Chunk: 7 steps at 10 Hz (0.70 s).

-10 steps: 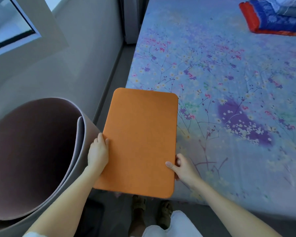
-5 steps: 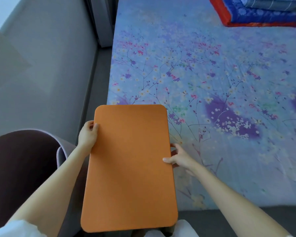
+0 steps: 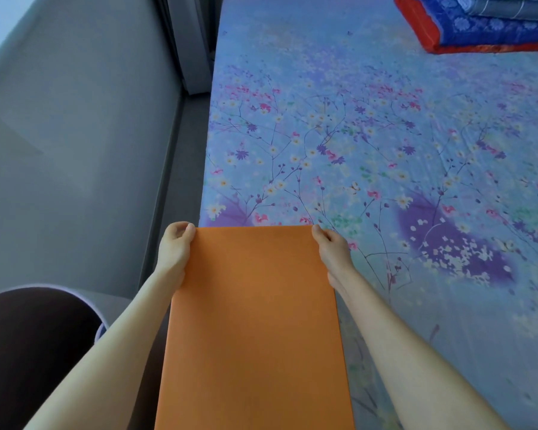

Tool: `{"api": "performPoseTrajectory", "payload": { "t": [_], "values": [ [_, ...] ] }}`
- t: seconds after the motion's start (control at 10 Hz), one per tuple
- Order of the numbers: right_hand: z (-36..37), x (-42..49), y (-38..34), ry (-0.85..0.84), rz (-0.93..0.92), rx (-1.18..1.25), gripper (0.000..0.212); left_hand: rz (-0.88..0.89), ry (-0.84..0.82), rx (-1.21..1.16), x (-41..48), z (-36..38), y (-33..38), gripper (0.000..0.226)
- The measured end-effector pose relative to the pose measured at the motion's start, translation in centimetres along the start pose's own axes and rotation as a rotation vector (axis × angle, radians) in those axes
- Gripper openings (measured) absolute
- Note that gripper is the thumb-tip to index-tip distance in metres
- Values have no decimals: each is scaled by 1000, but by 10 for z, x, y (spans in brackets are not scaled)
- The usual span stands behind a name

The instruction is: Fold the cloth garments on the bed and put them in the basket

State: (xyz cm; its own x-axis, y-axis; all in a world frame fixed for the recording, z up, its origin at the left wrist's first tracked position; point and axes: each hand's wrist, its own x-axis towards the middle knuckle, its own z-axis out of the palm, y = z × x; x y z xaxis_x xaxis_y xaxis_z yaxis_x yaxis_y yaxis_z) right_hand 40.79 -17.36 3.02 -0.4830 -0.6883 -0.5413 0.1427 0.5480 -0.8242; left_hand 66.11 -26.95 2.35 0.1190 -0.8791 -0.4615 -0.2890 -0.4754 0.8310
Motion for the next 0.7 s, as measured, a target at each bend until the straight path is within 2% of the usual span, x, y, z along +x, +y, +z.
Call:
{"api": "performPoseTrajectory", "payload": {
  "t": [0.1, 0.2, 0.3, 0.4, 0.5, 0.6, 0.7],
  "values": [
    [0, 12, 4, -2, 70, 56, 23, -32, 39, -84, 2, 2, 1, 26],
    [4, 16, -3, 45, 152, 127, 32, -86, 75, -134, 8, 5, 2, 19],
    [7, 24, -4, 98, 170, 113, 11, -170, 112, -142, 19, 8, 0, 15],
    [16, 18, 3, 247, -11, -195, 23, -180, 91, -26, 23, 9, -6, 31],
    [27, 2, 8, 367, -255, -731, 29, -69, 49, 136, 16, 8, -10, 40],
    [26, -1, 3, 296, -278, -854, 43, 56, 98, 379, 5, 6, -4, 45],
    [7, -15, -1, 275, -329, -895, 47, 111, 144, 418, -7, 1, 5, 51]
  ]
}}
